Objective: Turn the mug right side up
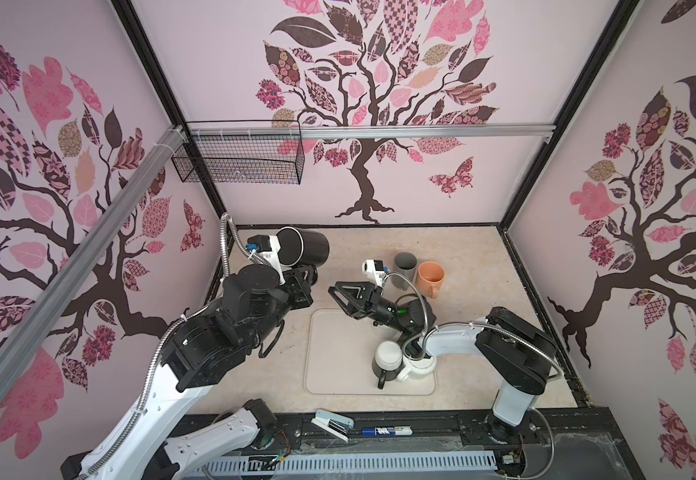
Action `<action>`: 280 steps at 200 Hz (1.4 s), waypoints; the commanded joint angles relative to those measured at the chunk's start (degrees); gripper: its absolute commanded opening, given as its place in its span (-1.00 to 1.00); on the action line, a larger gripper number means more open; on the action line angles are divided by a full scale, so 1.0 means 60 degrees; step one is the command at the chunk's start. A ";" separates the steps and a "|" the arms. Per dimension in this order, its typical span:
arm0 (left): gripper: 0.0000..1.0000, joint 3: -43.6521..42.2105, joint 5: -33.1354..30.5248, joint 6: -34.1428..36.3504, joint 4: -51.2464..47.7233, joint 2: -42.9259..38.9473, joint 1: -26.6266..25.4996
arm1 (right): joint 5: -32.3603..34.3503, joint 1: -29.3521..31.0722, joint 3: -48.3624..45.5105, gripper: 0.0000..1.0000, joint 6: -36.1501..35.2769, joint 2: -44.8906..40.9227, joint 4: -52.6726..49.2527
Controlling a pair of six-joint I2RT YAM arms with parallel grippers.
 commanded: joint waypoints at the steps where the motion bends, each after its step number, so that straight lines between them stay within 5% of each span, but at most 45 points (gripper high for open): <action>1: -1.00 -0.0201 -0.0476 -0.0203 0.1167 -0.0223 0.0058 | -0.0324 0.0004 0.0663 0.07 0.0543 0.0005 0.1295; 52: -1.00 -0.0451 0.0154 -0.0309 0.1570 -0.0141 0.0251 | -0.0606 -0.0093 0.1283 0.00 0.0833 0.0436 0.1295; 116: -1.00 -0.1780 0.3258 -0.1410 0.3192 -0.0322 0.2343 | -0.0599 -0.1294 -0.0158 0.00 0.1225 -0.0351 0.1298; 207: -1.00 -0.2918 0.4431 -0.2134 0.5133 -0.0304 0.2384 | -0.1609 -0.1579 -0.0905 0.25 0.1234 -0.1361 0.1300; 280: -1.00 -0.3244 0.4999 -0.2549 0.6002 -0.0241 0.2395 | -0.1732 -0.1640 -0.0926 0.23 0.1558 -0.1581 0.1295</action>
